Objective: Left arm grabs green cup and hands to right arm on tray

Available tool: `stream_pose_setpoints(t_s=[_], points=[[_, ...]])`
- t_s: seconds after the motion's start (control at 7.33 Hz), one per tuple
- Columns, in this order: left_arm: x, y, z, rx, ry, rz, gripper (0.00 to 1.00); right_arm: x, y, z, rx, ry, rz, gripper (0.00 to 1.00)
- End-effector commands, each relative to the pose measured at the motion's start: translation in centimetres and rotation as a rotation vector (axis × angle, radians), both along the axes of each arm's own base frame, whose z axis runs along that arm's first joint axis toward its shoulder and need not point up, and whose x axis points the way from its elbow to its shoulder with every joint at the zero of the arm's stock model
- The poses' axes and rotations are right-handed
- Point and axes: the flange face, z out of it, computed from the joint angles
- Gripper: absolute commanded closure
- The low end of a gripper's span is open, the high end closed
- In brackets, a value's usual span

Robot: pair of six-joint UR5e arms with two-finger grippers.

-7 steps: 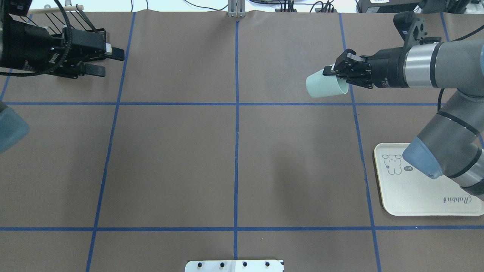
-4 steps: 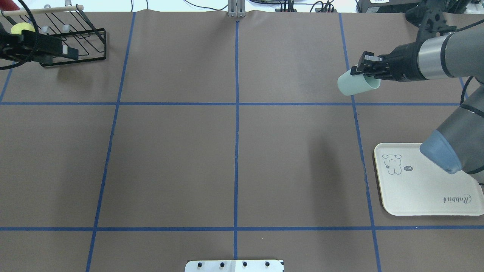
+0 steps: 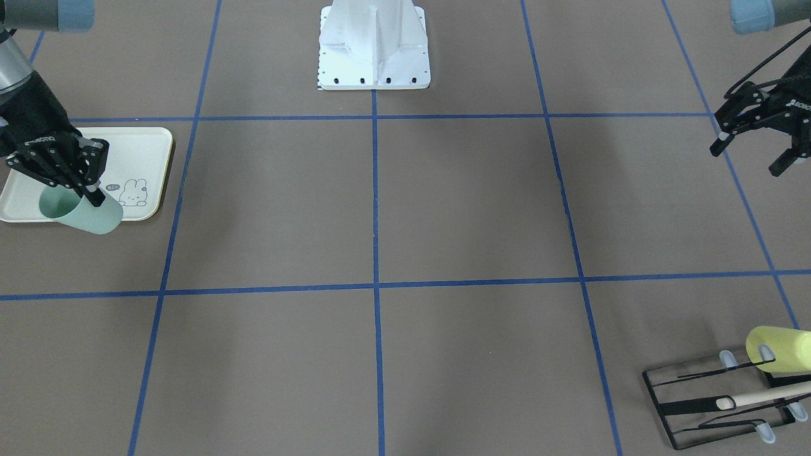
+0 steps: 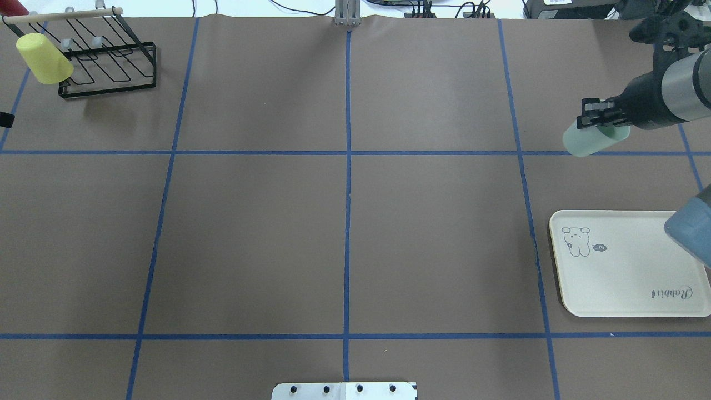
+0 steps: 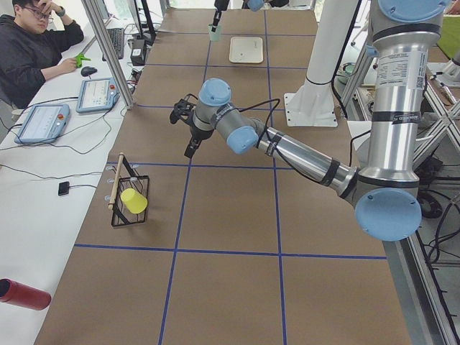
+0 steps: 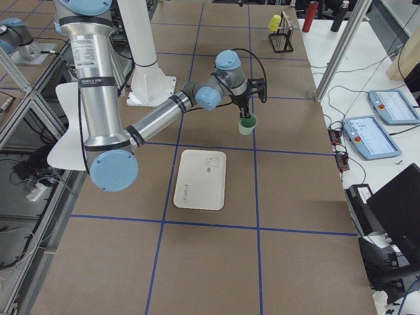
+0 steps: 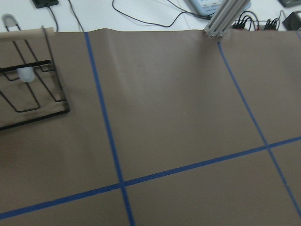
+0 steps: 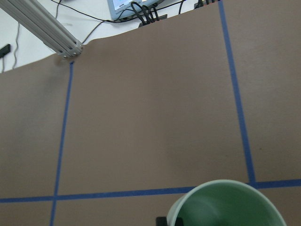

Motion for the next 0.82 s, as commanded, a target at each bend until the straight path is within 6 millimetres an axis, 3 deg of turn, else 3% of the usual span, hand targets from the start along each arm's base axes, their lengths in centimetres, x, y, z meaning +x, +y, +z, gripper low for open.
stream_pose_setpoints(t_s=[0.0, 0.27, 0.55, 0.68], points=[[-3.4, 1.2, 7.2, -0.102, -0.122, 0.083, 0.0, 3.4, 1.0, 3.1, -0.028, 0.038, -0.118, 1.0], [-7.6, 1.4, 9.9, -0.133, -0.184, 0.147, 0.0, 6.3, 1.6, 5.4, -0.044, 0.056, -0.168, 1.0], [-10.8, 0.7, 15.3, -0.075, -0.22, 0.243, 0.0, 7.8, 3.4, 9.0, -0.037, 0.102, -0.222, 1.0], [-11.4, 0.3, 17.1, -0.067, -0.219, 0.27, 0.0, 8.2, 4.3, 10.6, -0.065, 0.117, -0.223, 1.0]])
